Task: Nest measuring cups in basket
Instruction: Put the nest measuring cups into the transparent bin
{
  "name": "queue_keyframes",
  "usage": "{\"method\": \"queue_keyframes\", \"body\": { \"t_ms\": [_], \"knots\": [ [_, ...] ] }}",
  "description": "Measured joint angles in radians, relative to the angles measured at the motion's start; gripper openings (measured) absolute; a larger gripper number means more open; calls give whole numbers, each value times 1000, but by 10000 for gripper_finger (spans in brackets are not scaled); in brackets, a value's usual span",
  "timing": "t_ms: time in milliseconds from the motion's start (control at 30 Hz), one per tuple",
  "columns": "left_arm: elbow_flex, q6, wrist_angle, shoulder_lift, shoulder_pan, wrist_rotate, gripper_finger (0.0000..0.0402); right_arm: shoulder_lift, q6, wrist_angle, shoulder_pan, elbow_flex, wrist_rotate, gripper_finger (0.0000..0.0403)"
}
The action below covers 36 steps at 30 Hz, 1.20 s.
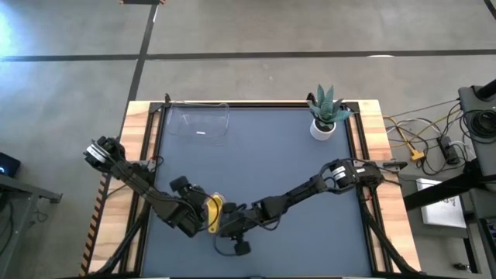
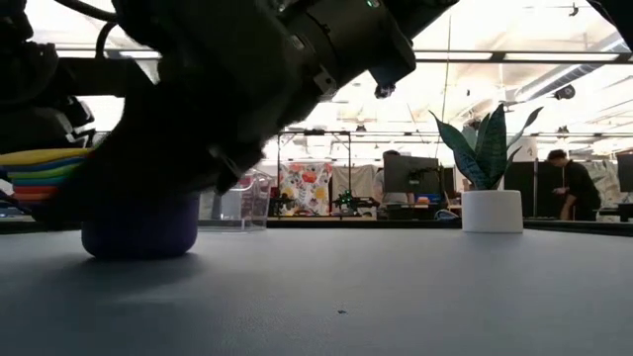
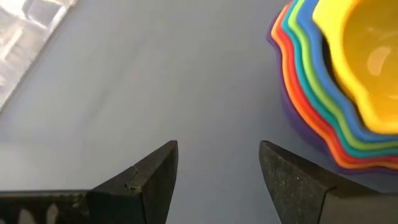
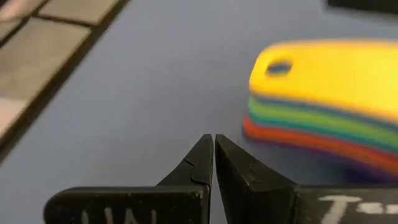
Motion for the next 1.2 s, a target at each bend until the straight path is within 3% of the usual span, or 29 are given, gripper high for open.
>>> {"method": "queue_keyframes", "body": {
  "t_ms": [733,867,1033,1200],
  "knots": [
    [-1,157,71,-10,76,-76,208,1,-6,111,-19,0,159,9],
    [0,155,-28,-34,76,-3,208,1,-9,71,-20,0,156,9],
    [11,5,-252,-117,28,109,208,-19,-3,-57,-9,0,156,9],
    [46,-86,-272,-253,-31,138,208,-55,5,-156,30,-1,171,9]
  ]
}}
